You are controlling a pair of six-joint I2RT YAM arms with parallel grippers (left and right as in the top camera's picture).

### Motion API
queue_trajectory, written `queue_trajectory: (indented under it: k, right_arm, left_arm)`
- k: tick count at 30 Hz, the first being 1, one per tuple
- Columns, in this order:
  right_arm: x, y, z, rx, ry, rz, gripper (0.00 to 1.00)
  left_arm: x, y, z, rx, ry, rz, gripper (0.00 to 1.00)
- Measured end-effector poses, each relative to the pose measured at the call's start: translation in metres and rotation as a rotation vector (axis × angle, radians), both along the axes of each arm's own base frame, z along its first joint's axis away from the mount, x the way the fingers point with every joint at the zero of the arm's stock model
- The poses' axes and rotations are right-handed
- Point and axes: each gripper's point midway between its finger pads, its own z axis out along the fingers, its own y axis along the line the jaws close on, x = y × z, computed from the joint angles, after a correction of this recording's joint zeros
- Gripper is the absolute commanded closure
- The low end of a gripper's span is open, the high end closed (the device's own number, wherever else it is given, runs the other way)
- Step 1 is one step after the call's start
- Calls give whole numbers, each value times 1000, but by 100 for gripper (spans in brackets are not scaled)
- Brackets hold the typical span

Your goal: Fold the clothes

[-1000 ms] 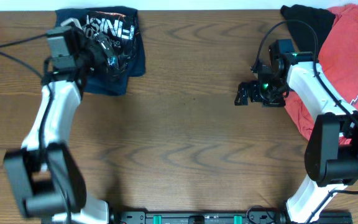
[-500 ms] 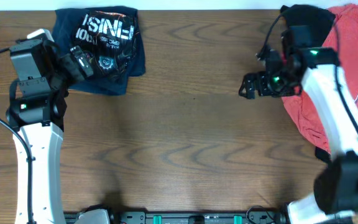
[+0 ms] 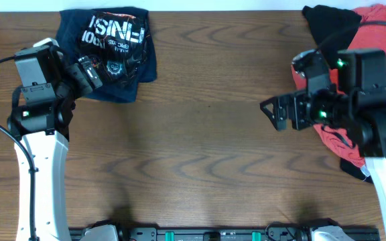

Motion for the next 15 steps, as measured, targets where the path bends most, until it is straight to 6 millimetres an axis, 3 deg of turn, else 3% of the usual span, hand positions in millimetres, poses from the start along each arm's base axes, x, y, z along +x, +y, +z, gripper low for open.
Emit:
queue_trajectory:
  k: [9,15]
  right_arm:
    - [-38,-23,2,-80,24,-57,1]
    - [-9,-41,37,-97,-259,-156,1]
  left_arm:
    - [0,1,0,2,1,2,2]
    - [0,1,0,2,1,3,2]
